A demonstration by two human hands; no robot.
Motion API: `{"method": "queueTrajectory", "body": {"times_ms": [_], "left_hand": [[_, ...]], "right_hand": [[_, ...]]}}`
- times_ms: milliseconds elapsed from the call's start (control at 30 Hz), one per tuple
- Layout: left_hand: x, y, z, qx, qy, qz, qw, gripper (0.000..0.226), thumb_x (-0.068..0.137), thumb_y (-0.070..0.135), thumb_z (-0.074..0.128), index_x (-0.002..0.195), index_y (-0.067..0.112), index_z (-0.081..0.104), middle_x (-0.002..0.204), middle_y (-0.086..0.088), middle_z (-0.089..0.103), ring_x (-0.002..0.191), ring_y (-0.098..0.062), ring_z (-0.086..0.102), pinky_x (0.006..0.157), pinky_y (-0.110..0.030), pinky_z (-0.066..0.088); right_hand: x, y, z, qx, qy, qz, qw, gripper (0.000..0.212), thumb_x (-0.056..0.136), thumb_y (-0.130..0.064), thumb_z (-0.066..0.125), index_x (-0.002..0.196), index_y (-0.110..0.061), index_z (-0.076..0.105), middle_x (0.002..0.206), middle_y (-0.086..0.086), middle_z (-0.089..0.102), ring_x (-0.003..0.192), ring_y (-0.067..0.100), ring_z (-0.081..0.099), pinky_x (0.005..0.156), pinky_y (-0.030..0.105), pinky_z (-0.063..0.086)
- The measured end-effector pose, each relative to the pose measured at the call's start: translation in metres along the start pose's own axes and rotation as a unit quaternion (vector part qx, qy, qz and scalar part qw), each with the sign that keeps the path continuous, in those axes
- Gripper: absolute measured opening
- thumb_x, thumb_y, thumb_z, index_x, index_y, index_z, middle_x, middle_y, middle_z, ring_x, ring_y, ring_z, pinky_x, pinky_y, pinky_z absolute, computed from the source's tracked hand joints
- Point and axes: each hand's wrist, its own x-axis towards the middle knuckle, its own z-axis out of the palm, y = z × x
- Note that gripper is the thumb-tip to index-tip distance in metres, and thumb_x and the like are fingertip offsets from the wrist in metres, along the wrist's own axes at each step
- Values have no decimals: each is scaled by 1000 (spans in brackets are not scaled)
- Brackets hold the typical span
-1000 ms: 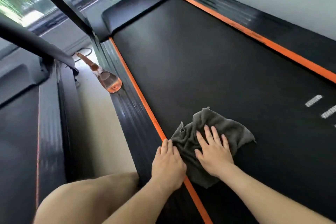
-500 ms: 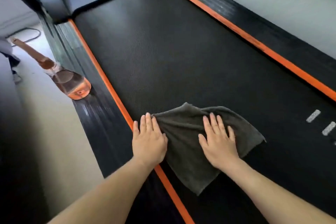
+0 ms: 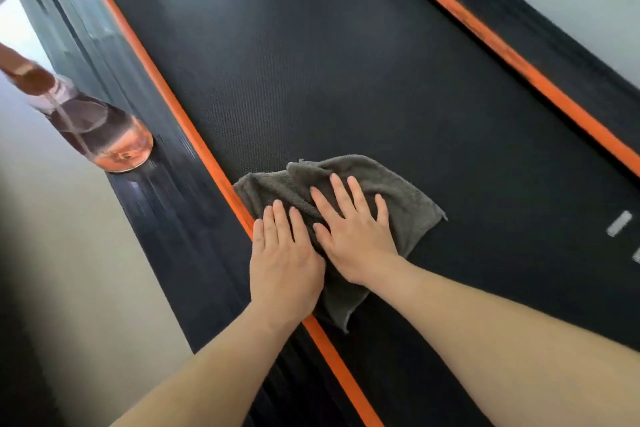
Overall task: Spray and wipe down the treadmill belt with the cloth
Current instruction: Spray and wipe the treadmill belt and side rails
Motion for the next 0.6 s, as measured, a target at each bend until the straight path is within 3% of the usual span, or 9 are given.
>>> {"method": "queueTrajectory", "body": {"times_ms": [200, 334, 467, 501, 534, 601], "left_hand": [[1, 36, 17, 54, 55, -73, 994, 66, 96, 27, 12, 145, -8, 37, 147, -37, 36, 138, -50, 36, 116, -56, 26], [-40, 67, 29, 90, 66, -78, 991, 66, 94, 27, 14, 145, -6, 40, 146, -36, 39, 137, -48, 39, 115, -55, 28], [-88, 90, 38, 68, 28, -71, 995, 64, 96, 26, 15, 152, -5, 24, 155, -34, 23, 145, -46, 24, 121, -53, 16], [-105, 101, 41, 57, 14, -65, 996, 64, 95, 24, 18, 150, -6, 27, 154, -35, 24, 144, -47, 27, 120, -55, 19], [-124, 114, 43, 44, 9, -62, 997, 64, 92, 23, 21, 146, -9, 36, 149, -37, 31, 140, -48, 34, 117, -57, 26], [-158, 138, 52, 52, -36, -34, 997, 63, 86, 22, 27, 133, -12, 53, 139, -39, 44, 129, -51, 48, 110, -58, 36]], "right_hand": [[-7, 18, 14, -25, 47, -46, 998, 57, 104, -54, 11, 156, -41, -6, 165, -5, -20, 151, 20, -20, 119, 52, -11], [-45, 41, 28, -14, 52, -63, 997, 57, 103, -55, 12, 156, -42, -6, 165, -5, -21, 151, 21, -22, 118, 53, -11], [-96, 58, 42, -2, 13, -55, 998, 58, 102, -55, 11, 156, -42, -7, 164, -5, -22, 150, 21, -23, 117, 54, -12], [-116, 66, 48, -5, 6, -56, 998, 59, 100, -56, 7, 155, -43, -6, 164, -5, -21, 151, 22, -21, 117, 54, -10], [-138, 74, 53, -15, 13, -61, 998, 61, 97, -57, 6, 156, -43, -1, 165, -4, -15, 152, 24, -14, 117, 57, -4], [-175, 89, 60, -27, 10, -51, 998, 61, 94, -56, 21, 152, -42, 30, 164, 1, 19, 150, 30, 21, 112, 62, 23]]}}
